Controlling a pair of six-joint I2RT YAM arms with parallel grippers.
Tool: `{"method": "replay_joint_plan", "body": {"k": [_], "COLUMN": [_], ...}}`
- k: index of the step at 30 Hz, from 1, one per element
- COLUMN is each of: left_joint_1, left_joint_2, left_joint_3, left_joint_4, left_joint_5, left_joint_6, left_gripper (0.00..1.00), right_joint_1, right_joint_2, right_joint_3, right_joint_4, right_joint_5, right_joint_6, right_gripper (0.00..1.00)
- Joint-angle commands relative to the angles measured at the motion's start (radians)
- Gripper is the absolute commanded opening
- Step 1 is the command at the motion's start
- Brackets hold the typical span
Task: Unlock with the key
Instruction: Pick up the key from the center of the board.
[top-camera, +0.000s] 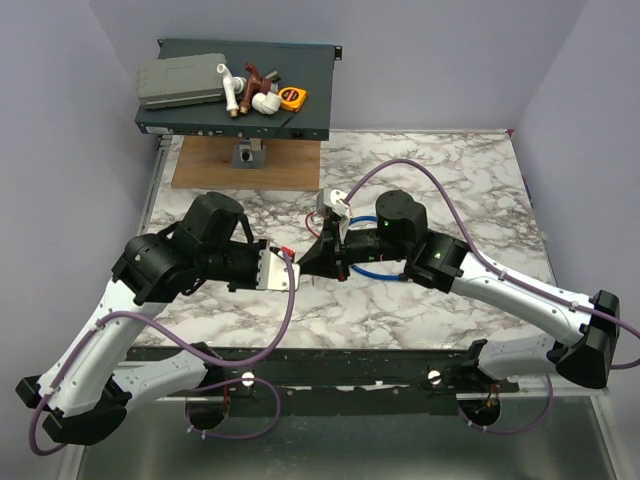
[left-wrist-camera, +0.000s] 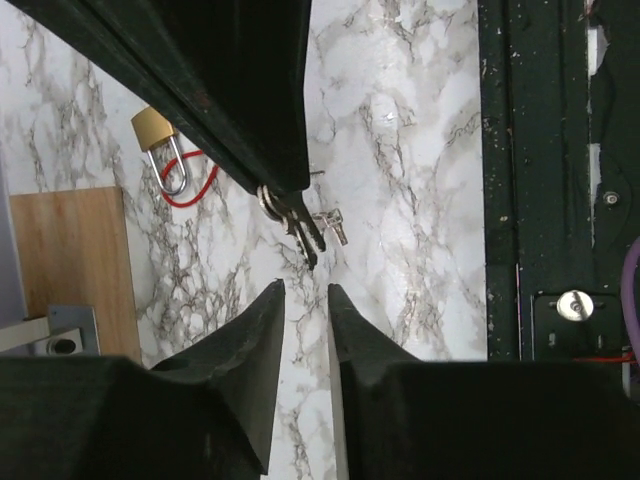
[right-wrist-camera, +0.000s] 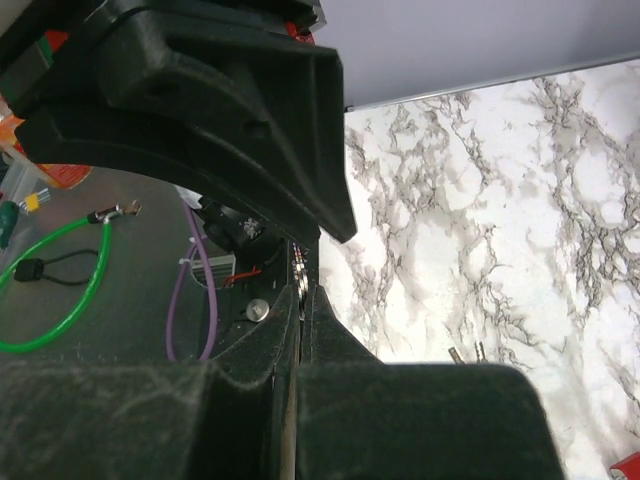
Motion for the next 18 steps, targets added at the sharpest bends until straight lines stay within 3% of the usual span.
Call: {"method": "replay_joint_plan", "body": {"k": [1, 12, 18], "left_joint_1": [-0.007, -0.007, -0.007], "left_joint_2": [-0.003, 0.056, 0.073], "left_joint_3": [0.012, 0.097, 0.156], "left_joint_4": [-0.032, -0.086, -0.124], "left_joint_5": [0.078, 0.134, 0.142], "left_joint_6": [-0.009, -0.039, -0.037], "left_gripper": [0.2, 0.19, 0.11], "right_joint_1": [0.004, 0.003, 0.004], "right_joint_2": [-0.013, 0.0, 0.01], "right_joint_3": [0.035, 0.039, 0.039], "right_joint_4": [-0.007, 0.005, -0.007], "right_joint_5": [0.021, 0.018, 0.045], "right_joint_6": [-0.01, -0.003, -0.02], "right_gripper": [0.01, 0.01, 0.01]}}
